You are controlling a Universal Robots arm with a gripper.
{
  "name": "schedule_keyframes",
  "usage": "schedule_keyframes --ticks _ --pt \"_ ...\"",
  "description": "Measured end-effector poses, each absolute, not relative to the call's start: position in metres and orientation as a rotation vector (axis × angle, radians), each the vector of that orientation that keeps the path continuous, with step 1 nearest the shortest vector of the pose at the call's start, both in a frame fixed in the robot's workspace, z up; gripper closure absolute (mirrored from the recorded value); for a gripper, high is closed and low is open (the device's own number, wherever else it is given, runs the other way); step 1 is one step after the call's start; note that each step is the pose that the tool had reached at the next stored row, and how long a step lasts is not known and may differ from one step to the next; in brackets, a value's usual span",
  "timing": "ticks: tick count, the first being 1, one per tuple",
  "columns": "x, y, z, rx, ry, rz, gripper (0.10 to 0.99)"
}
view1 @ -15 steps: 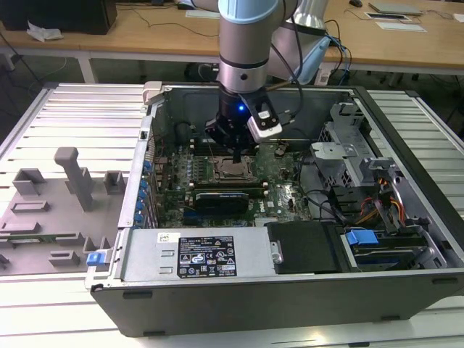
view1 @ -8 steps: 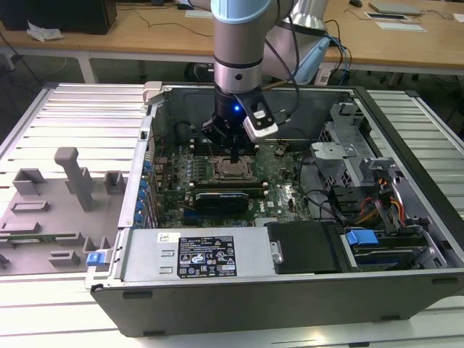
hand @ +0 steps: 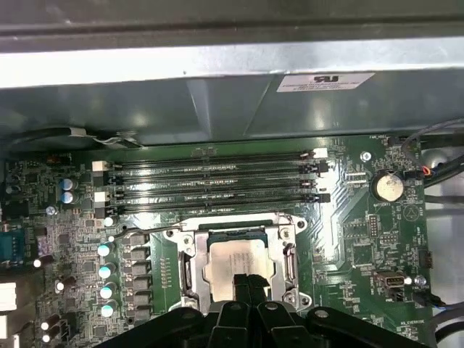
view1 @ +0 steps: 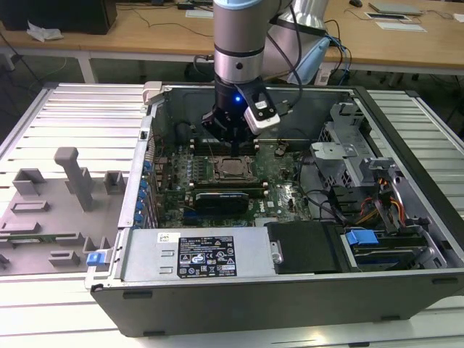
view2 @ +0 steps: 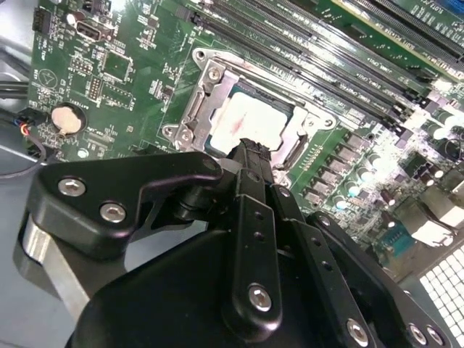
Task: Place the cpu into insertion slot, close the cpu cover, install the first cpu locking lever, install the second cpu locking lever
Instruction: 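Close the cpu cover, then install the first cpu locking lever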
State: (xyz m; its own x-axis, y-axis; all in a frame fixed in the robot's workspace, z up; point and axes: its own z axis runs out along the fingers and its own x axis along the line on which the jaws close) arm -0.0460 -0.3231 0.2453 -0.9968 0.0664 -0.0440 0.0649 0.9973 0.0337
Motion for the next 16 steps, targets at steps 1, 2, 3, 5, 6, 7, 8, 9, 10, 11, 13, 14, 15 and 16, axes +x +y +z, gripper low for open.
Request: schedule_keyframes --ticks 1,2,3,5,6,7,8,9,10,11,13,14,15,16 --pt "-0.046 -0.3231 0.2457 0.102 3.095 0.05 0.98" --pt "-0.046 -0.3231 0.2459 0.102 3.095 0.049 0.98" --pt "-0.046 -0.3231 0.2461 0.102 3.095 0.05 0.98" --pt "-0.046 -0.3231 0.2467 0.102 3.095 0.05 0.98" --pt "-0.046 -0.3231 0.2469 0.102 3.095 0.05 0.98" --pt "-0.046 -0.3231 0.2472 0.102 3.095 0.049 0.98" --pt "-0.046 -0.3231 0.2474 0.102 3.095 0.05 0.98" --pt "-0.046 -0.3231 0.2475 0.102 3.095 0.049 0.98" --pt "-0.046 -0.3231 0.2479 0.102 3.095 0.05 0.98" --pt "-0.046 -0.3231 0.2483 0.102 3.095 0.05 0.98" --pt "-0.046 -0.3231 0.2488 0.102 3.095 0.049 0.98" --pt "-0.046 -0.3231 0.2494 0.102 3.095 0.05 0.98" --pt "-0.046 -0.3231 0.2499 0.102 3.095 0.049 0.98" --pt "-0.046 -0.3231 0.2502 0.102 3.095 0.05 0.98"
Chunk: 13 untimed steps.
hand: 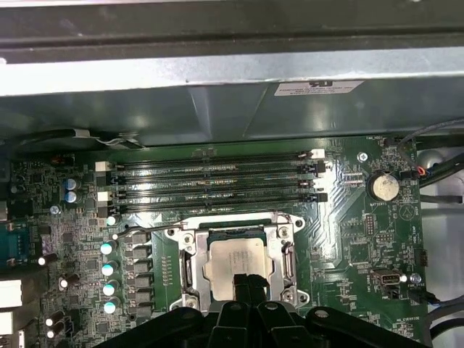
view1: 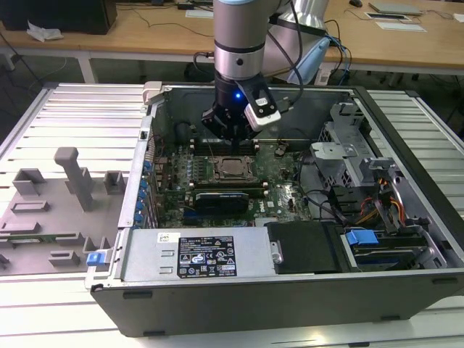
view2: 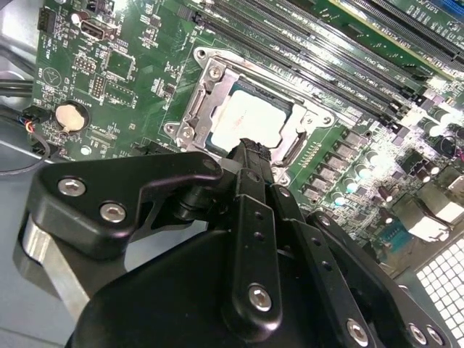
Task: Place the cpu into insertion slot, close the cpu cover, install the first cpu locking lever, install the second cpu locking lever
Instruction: 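Install the first cpu locking lever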
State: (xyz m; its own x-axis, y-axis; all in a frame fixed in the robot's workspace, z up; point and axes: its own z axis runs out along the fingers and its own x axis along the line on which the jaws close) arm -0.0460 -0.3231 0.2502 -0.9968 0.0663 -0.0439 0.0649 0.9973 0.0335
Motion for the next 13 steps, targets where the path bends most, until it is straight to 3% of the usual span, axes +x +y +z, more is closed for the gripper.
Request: schedule_keyframes --ticks 13 --pt "-0.061 -0.323 0.251 0.102 3.095 0.05 0.98"
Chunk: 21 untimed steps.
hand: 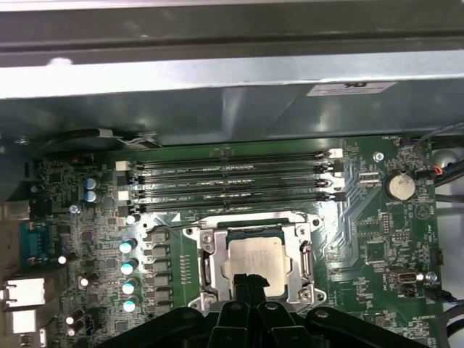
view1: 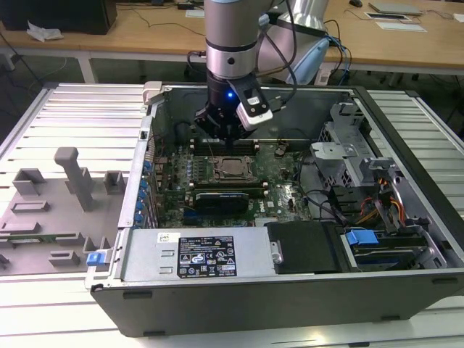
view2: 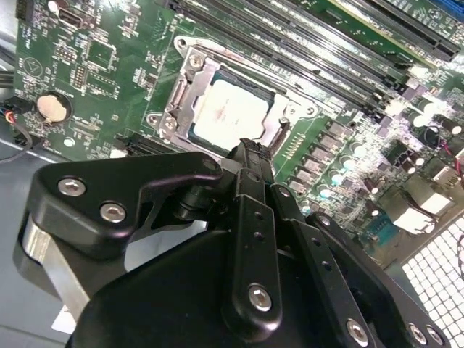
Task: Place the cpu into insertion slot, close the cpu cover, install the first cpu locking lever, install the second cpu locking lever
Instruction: 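Install the first cpu locking lever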
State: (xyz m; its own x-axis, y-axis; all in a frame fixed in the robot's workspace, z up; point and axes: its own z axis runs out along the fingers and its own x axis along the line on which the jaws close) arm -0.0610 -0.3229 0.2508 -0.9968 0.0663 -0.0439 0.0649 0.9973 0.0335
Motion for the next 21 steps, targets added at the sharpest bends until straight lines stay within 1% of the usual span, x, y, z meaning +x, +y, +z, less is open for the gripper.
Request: schedule_keyframes --ticks 21 --pt "-0.109 -0.322 0.251 0.1 3.095 0.057 0.98"
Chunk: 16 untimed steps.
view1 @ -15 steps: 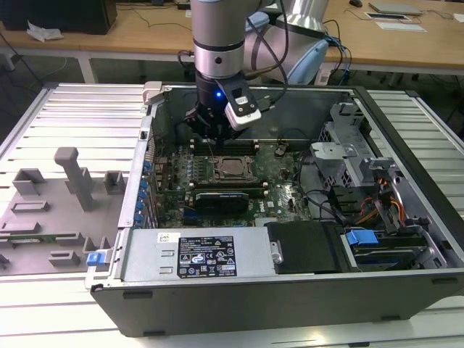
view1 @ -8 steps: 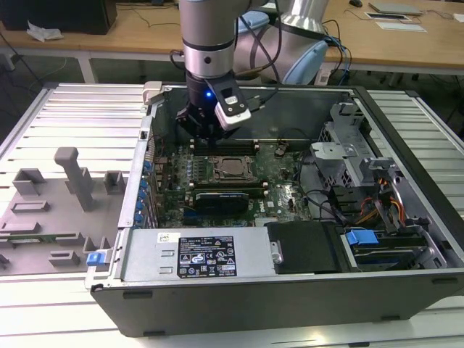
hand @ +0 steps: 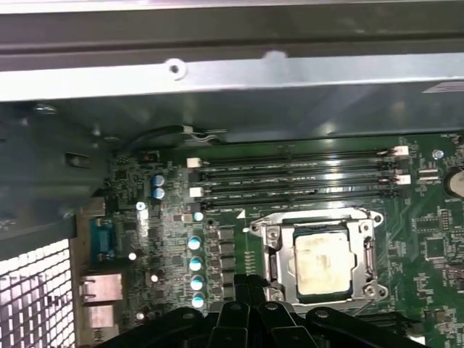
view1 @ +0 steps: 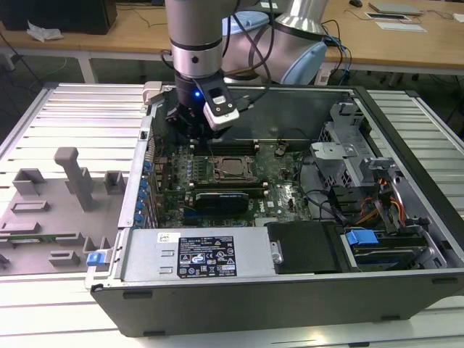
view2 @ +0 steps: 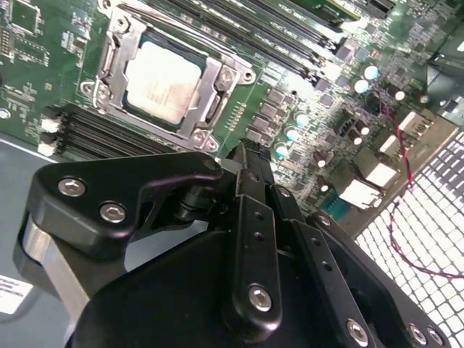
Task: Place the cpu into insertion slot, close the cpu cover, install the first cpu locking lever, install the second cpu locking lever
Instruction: 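Install the first cpu locking lever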
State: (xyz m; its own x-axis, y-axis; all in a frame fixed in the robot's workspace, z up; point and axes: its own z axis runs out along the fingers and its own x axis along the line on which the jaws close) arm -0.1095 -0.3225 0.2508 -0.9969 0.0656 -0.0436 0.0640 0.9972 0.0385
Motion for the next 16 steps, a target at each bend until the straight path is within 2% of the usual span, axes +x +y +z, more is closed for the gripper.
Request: schedule_keyframes --ticks 3,16 --pt "-0.1113 -0.3225 0.2507 0.094 3.095 0.089 0.98" --pt "-0.117 -0.3225 0.2502 0.06 3.085 0.327 0.98"
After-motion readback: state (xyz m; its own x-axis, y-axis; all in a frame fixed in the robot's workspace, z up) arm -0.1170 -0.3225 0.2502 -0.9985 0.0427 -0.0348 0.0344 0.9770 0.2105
